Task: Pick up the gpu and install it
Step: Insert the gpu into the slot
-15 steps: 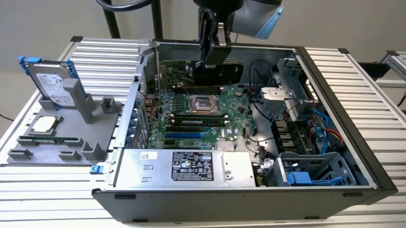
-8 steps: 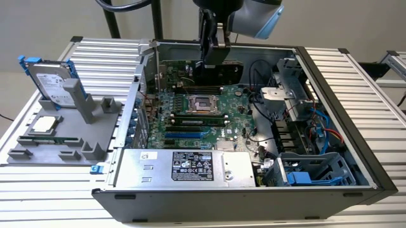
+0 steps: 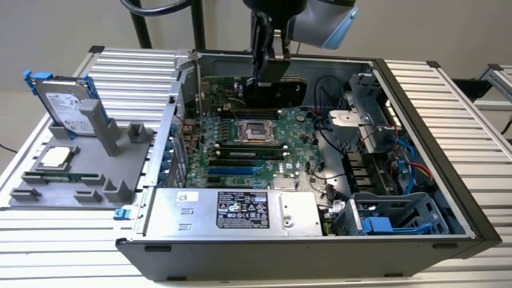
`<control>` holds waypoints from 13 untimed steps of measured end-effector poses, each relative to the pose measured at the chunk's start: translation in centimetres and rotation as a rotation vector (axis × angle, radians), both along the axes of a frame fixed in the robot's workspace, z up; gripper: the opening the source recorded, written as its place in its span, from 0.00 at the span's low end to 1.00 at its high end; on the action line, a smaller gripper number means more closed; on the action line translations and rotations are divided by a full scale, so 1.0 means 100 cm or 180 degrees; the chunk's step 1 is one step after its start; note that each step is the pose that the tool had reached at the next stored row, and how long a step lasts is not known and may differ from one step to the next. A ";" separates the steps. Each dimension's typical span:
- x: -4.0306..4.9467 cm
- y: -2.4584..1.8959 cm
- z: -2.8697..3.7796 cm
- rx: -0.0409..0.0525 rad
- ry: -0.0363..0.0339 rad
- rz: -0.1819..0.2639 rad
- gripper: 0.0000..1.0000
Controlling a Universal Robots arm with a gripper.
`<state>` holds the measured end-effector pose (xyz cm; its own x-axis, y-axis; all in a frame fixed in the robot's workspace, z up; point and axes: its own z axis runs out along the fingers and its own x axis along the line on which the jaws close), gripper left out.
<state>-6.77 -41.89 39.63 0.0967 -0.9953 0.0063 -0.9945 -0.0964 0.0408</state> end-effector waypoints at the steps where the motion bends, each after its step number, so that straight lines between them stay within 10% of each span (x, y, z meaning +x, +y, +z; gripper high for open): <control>1: 0.0000 0.0000 -0.0004 0.0000 0.0000 0.0000 0.00; 13: -0.0001 0.0013 -0.0060 0.0000 -0.0027 0.0000 0.00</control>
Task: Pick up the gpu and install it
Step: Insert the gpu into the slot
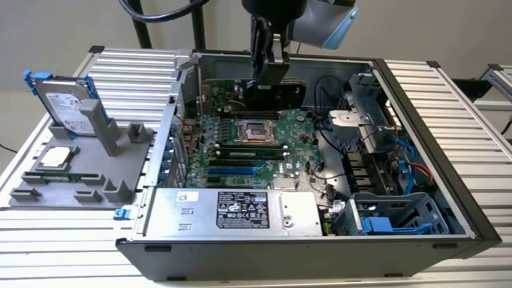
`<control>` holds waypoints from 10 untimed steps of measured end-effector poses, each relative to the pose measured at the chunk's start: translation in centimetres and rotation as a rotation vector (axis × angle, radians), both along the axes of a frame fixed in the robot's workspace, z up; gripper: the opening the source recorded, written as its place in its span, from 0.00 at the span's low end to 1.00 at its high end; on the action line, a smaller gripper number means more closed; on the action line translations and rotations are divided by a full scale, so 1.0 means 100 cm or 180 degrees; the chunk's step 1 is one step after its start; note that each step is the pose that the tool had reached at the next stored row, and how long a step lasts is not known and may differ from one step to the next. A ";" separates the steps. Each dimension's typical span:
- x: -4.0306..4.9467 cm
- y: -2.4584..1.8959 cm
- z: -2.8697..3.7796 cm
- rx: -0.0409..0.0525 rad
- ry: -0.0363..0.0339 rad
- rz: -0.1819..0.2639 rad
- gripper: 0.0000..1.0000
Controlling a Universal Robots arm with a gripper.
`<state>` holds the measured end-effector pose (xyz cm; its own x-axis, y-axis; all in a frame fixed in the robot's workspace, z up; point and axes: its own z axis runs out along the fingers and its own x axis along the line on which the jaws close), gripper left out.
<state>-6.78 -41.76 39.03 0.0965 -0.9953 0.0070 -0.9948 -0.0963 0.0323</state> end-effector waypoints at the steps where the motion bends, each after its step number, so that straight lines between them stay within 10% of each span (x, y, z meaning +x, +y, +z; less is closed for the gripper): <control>1: 0.0000 0.0001 -0.0006 0.0001 -0.0007 0.0000 0.00; 10: 0.0000 0.0020 -0.0051 0.0002 -0.0013 -0.0167 0.00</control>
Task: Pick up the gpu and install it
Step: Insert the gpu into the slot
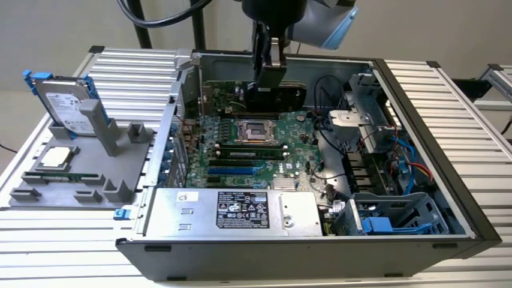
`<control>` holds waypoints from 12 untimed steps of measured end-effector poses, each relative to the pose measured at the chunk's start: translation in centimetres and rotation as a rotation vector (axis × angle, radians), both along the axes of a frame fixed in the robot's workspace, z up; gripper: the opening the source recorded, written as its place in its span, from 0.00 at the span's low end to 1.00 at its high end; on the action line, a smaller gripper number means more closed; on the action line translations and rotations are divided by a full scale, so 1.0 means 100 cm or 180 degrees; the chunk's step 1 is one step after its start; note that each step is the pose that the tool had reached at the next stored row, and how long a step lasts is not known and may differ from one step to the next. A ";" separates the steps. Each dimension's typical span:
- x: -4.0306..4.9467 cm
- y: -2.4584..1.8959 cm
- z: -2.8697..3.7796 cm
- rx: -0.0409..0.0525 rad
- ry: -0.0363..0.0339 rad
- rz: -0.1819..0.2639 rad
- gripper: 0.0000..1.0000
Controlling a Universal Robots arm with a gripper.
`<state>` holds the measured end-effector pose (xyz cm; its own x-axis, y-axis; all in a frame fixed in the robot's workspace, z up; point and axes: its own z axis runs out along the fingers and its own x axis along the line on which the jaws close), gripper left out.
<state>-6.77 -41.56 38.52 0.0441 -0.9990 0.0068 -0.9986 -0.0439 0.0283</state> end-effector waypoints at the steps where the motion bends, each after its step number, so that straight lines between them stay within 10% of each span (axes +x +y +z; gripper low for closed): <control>1: 0.0000 0.0004 -0.0003 -0.0001 0.0000 -0.0020 0.00; 9: 0.0000 0.0015 -0.0017 0.0003 0.0001 -0.0067 0.00; 12: 0.0000 0.0015 -0.0023 0.0048 0.0000 -0.0090 0.00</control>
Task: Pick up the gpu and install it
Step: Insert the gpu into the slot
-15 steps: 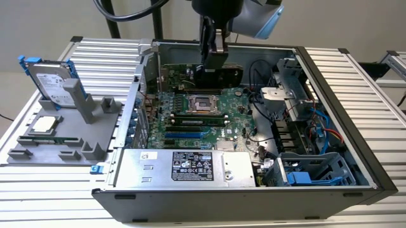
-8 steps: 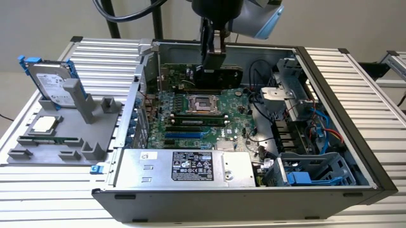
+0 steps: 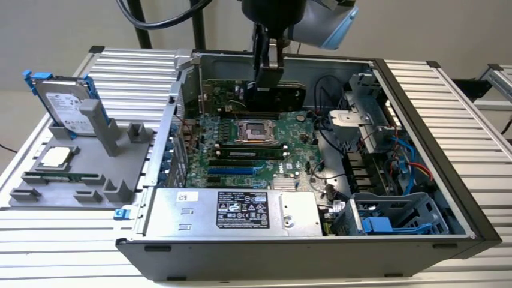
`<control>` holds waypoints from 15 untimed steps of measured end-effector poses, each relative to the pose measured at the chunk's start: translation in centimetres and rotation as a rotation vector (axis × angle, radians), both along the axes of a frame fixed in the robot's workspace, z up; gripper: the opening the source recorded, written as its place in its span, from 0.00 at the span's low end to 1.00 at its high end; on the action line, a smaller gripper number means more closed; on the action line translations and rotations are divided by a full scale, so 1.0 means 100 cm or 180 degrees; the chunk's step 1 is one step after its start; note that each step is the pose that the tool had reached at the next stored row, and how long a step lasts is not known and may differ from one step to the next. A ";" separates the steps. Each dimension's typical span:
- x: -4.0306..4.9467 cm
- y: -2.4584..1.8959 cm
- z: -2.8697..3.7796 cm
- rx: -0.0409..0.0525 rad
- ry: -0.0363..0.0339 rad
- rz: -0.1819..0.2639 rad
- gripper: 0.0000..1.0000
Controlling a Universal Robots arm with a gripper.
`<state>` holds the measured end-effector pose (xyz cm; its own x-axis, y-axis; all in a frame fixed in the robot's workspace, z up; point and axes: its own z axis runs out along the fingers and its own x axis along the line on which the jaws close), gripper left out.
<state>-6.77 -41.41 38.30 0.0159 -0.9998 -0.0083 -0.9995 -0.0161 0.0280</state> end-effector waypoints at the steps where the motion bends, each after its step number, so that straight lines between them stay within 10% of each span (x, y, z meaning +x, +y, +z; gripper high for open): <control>1: 0.0000 0.0000 -0.0001 0.0015 0.0000 -0.0010 0.00; 15: 0.0000 0.0000 -0.0051 0.0022 0.0000 -0.0017 0.00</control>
<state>-6.77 -41.41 37.79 0.0105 -0.9998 -0.0153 -0.9996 -0.0109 0.0278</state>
